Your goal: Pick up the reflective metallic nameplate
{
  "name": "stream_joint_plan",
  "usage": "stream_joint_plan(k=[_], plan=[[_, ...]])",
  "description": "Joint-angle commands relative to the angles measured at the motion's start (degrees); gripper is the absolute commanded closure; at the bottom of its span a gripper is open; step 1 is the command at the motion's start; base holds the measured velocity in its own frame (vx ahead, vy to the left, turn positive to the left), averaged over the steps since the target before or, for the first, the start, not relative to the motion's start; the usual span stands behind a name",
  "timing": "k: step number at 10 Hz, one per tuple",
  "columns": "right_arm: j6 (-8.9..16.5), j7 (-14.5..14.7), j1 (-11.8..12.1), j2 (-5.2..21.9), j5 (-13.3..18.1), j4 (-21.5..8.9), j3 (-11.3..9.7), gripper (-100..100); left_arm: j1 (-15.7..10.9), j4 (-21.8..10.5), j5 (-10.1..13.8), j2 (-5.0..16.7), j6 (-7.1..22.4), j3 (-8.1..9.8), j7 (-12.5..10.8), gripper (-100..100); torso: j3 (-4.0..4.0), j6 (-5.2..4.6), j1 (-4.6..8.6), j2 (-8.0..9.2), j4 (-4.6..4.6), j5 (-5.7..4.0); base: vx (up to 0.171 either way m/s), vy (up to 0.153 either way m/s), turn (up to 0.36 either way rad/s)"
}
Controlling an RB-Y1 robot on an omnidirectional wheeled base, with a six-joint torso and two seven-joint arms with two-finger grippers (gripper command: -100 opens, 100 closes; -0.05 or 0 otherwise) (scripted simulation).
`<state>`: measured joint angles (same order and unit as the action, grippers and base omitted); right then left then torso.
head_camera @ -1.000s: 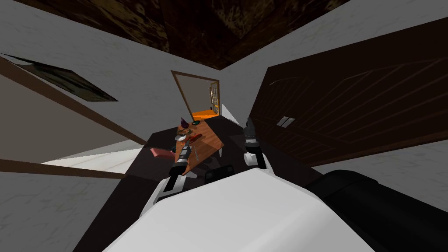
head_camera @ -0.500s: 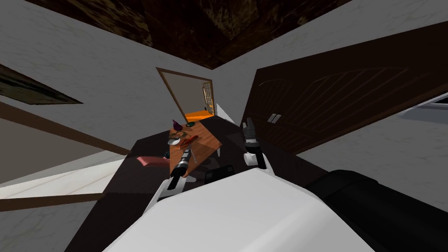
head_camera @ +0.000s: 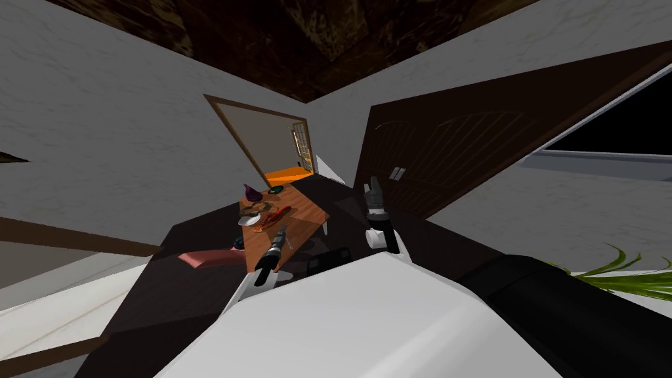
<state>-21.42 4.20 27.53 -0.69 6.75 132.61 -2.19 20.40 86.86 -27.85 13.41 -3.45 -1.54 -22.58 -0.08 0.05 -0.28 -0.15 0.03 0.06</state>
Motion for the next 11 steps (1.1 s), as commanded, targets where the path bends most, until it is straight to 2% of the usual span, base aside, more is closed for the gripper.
stream_joint_plan(k=[1,2,3,4,5,6,7,9,10,11], plan=[[0.0,0.0,0.0,0.0,0.0,0.0,0.0,0,-0.7,-2.9,-2.9,1.2,2.9,-0.09,-2.9,-100,0.0,0.0,0.0,0.0,0.0,0.0,-0.042,0.082,-0.447],[0.0,0.0,0.0,0.0,0.0,0.0,0.0,0,-0.7,-4.2,-3.3,1.2,3.3,-0.09,-3.0,-100,0.03,-0.02,-0.09,0.06,-0.02,0.02,-0.034,0.07,-0.214],[0.0,0.0,0.0,0.0,0.0,0.0,0.0,0,-1.3,-6.3,-5.6,1.7,5.0,-0.03,-4.7,-100,0.02,0.04,-0.07,0.03,-0.01,0.02,-0.024,0.056,-0.311],[0.0,0.0,0.0,0.0,0.0,0.0,0.0,0,-1.3,-8.2,-5.6,1.7,5.0,-0.03,-4.7,-100,0.0,-0.01,-0.03,-0.01,0.0,0.01,-0.015,0.049,-0.132],[0.0,0.0,0.0,0.0,0.0,0.0,0.0,0,-1.8,-10.7,-7.9,2.2,6.7,0.02,-6.4,-100,-0.02,0.06,0.01,-0.04,0.01,0.0,-0.015,0.038,-0.264],[0.0,0.0,0.0,0.0,0.0,0.0,0.0,0,-1.8,-11.2,-7.9,2.2,6.7,0.02,-6.4,-100,-0.02,0.01,0.03,-0.04,0.01,-0.01,-0.015,0.039,-0.154],[0.0,0.0,0.0,0.0,0.0,0.0,0.0,0,-2.3,-12.8,-10.1,2.6,8.4,0.07,-8.1,-100,-0.04,0.04,0.05,-0.07,0.01,-0.01,-0.012,0.036,-0.326],[0.0,0.0,0.0,0.0,0.0,0.0,0.0,0,-2.3,-14.7,-10.1,2.6,8.4,0.07,-8.1,-100,-0.05,0.06,0.06,-0.09,0.02,-0.01,-0.01,0.027,-0.042],[0.0,0.0,0.0,0.0,0.0,0.0,0.0,0,-2.8,-16.4,-12.2,3.0,10.0,0.1,-9.7,-100,-0.06,0.07,0.13,-0.1,0.02,-0.02,-0.007,0.021,-0.197],[0.0,0.0,0.0,0.0,0.0,0.0,0.0,0,-2.8,-17.9,-12.2,3.0,10.0,0.1,-9.7,-100,-0.06,0.02,0.12,-0.11,0.02,-0.02,-0.006,0.026,-0.195]])
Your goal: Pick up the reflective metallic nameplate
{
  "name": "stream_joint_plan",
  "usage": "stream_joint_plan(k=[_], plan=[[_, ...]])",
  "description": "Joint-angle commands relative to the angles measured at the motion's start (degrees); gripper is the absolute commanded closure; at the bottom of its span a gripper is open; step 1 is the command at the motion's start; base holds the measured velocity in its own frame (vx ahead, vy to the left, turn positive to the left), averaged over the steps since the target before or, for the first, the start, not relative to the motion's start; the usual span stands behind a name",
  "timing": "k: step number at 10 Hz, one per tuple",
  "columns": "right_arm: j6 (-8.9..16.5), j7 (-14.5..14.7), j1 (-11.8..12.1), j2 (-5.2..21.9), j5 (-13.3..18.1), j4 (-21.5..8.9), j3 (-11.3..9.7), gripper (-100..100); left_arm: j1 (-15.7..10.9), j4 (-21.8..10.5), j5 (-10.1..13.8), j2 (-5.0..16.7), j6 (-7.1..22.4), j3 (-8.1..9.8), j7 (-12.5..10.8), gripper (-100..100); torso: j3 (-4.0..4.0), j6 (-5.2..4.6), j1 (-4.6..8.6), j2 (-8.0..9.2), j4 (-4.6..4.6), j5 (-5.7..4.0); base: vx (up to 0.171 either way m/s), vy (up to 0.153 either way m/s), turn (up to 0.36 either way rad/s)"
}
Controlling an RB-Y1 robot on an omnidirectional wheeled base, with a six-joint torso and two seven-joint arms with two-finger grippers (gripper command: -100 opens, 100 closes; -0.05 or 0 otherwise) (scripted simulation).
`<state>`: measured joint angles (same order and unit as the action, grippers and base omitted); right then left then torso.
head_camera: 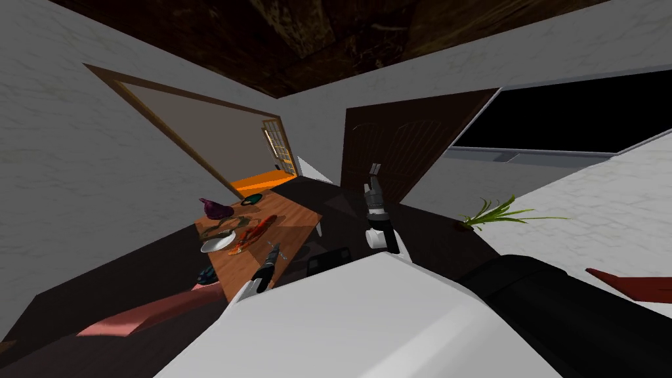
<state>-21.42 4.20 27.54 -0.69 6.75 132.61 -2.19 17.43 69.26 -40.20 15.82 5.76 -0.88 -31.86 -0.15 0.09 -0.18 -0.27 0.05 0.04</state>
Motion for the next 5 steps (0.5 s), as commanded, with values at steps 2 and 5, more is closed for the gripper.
stream_joint_plan(k=[2,5], plan=[[0.0,0.0,0.0,0.0,0.0,0.0,0.0,0,-0.3,-3.4,-1.9,0.9,2.4,-0.53,-2.1,-100,0.0,-0.02,-0.03,0.01,0.0,0.01,-0.009,0.034,-0.217],[0.0,0.0,0.0,0.0,0.0,0.0,0.0,0,-1.3,-8.8,-5.8,1.3,5.4,-0.51,-5.1,-100,0.0,-0.04,-0.1,0.0,-0.01,0.02,-0.006,0.044,-0.279]])
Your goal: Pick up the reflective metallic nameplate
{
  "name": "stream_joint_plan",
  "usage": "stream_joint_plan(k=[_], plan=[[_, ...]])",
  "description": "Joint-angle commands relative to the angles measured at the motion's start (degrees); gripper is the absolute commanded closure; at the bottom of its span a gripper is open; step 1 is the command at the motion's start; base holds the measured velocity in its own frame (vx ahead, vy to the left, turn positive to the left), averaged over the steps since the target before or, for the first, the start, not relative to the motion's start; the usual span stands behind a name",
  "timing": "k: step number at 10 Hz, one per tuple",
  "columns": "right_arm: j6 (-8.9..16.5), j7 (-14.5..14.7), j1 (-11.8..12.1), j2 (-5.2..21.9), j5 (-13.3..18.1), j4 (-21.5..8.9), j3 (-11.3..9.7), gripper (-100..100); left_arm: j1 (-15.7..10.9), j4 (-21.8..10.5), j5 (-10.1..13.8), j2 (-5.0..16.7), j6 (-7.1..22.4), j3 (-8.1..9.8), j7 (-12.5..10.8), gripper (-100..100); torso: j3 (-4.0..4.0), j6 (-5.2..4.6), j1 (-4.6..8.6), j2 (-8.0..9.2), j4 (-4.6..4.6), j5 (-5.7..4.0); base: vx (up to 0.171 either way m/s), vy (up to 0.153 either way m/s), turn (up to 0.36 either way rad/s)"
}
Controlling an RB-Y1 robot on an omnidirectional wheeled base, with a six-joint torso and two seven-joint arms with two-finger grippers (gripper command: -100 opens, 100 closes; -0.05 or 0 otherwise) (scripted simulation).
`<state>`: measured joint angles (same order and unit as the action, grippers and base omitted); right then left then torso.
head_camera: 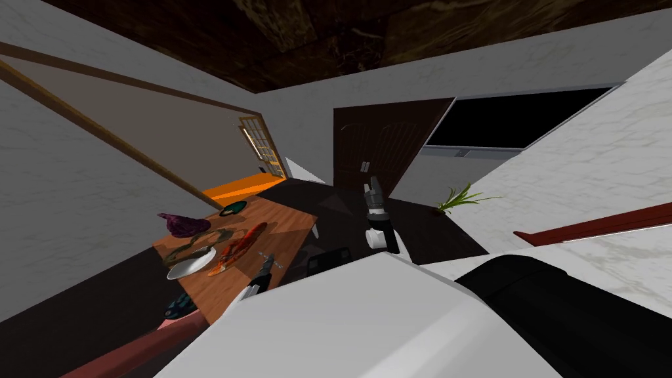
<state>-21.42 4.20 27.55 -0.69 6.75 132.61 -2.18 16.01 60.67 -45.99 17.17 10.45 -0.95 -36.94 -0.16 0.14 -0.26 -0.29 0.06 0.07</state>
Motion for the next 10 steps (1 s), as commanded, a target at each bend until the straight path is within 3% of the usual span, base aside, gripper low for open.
stream_joint_plan(k=[1,2,4,6,7,8,10], plan=[[0.0,0.0,0.0,0.0,0.0,0.0,0.0,0,-0.4,-2.9,-1.9,0.1,2.2,-0.45,-1.5,-100,0.0,0.0,0.0,0.0,0.0,0.0,-0.005,0.03,-0.159],[0.0,0.0,0.0,0.0,0.0,0.0,0.0,0,-0.4,-3.4,-1.9,0.1,2.2,-0.45,-1.5,-100,0.0,-0.04,0.04,0.0,-0.01,-0.02,-0.003,0.024,-0.133],[0.0,0.0,0.0,0.0,0.0,0.0,0.0,0,-1.3,-7.8,-5.1,0.4,4.8,-0.49,-4.1,-100,-0.01,-0.03,0.06,-0.03,0.0,-0.02,0.002,0.032,-0.284],[0.0,0.0,0.0,0.0,0.0,0.0,0.0,0,-1.3,-8.5,-5.1,0.4,4.8,-0.49,-4.1,-100,-0.03,-0.01,0.03,-0.06,0.01,-0.02,0.006,0.024,-0.079],[0.0,0.0,0.0,0.0,0.0,0.0,0.0,0,-1.7,-10.6,-6.6,0.5,6.0,-0.52,-5.3,-100,-0.03,0.01,0.11,-0.06,0.01,-0.03,0.006,0.01,-0.211],[0.0,0.0,0.0,0.0,0.0,0.0,0.0,0,-1.7,-10.8,-6.6,0.5,6.0,-0.52,-5.3,-100,-0.03,-0.04,0.12,-0.06,0.0,-0.04,0.005,0.019,-0.141],[0.0,0.0,0.0,0.0,0.0,0.0,0.0,0,-2.5,-14.9,-9.1,0.6,8.1,-0.61,-7.4,-100,-0.04,-0.04,0.08,-0.07,0.01,-0.03,0.008,0.028,-0.275]])
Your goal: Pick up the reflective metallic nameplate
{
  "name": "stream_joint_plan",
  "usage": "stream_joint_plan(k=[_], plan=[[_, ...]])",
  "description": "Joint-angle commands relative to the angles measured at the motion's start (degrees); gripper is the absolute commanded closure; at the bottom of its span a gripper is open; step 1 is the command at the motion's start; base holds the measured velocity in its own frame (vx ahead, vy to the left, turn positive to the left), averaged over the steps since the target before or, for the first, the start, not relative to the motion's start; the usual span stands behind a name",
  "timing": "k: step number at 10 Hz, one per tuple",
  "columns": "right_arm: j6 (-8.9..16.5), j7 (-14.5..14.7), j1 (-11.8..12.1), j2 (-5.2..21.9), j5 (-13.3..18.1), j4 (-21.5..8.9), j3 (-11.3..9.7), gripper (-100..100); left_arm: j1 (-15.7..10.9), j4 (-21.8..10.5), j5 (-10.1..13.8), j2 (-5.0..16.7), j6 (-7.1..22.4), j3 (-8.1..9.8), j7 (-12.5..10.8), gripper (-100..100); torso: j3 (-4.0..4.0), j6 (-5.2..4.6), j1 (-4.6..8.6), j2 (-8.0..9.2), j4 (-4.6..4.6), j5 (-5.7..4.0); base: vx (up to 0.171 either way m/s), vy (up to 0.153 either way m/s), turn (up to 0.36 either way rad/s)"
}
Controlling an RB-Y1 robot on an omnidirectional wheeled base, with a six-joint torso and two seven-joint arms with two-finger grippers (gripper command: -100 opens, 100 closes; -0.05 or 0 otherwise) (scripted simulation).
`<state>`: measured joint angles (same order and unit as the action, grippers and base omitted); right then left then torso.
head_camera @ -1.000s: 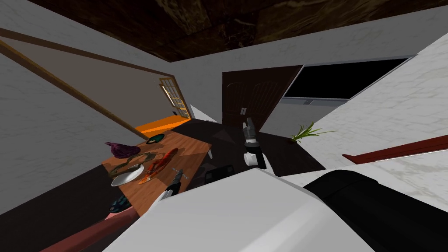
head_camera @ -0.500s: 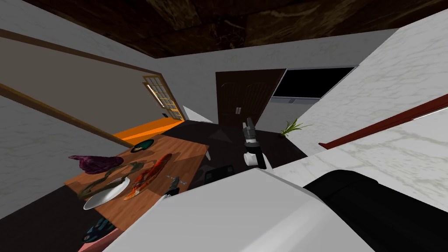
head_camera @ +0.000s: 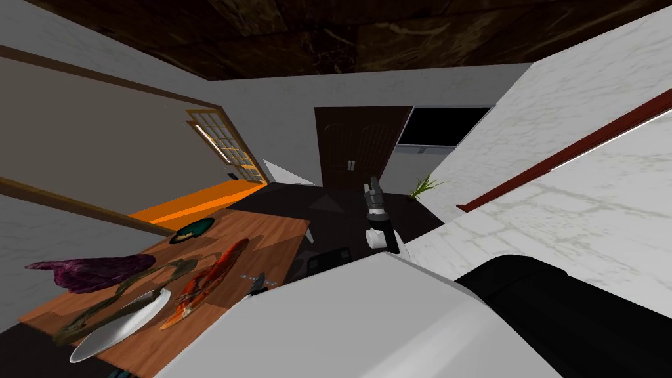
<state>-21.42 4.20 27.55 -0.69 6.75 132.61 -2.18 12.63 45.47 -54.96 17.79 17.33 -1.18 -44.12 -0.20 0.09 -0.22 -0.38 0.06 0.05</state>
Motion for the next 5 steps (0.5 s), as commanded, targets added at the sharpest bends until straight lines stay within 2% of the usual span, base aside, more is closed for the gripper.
stream_joint_plan(k=[1,2,3,5], plan=[[0.0,0.0,0.0,0.0,0.0,0.0,0.0,0,0.5,-1.5,-1.2,0.0,2.1,-0.42,-1.2,-100,0.0,0.0,0.0,0.0,0.0,0.0,0.018,0.052,-0.295],[0.0,0.0,0.0,0.0,0.0,0.0,0.0,0,0.5,-1.5,-1.2,0.0,2.1,-0.42,-1.2,-100,-0.01,0.03,-0.06,-0.01,0.01,0.01,0.013,0.04,-0.073],[0.0,0.0,0.0,0.0,0.0,0.0,0.0,0,0.2,-3.1,-2.1,0.0,2.9,-0.47,-2.0,-100,-0.01,0.06,-0.02,-0.01,0.01,0.0,0.012,0.02,-0.14],[0.0,0.0,0.0,0.0,0.0,0.0,0.0,0,-0.5,-6.7,-4.1,-0.1,4.7,-0.62,-3.7,-100,-0.02,0.02,0.03,-0.04,0.01,-0.01,0.025,0.031,-0.312]])
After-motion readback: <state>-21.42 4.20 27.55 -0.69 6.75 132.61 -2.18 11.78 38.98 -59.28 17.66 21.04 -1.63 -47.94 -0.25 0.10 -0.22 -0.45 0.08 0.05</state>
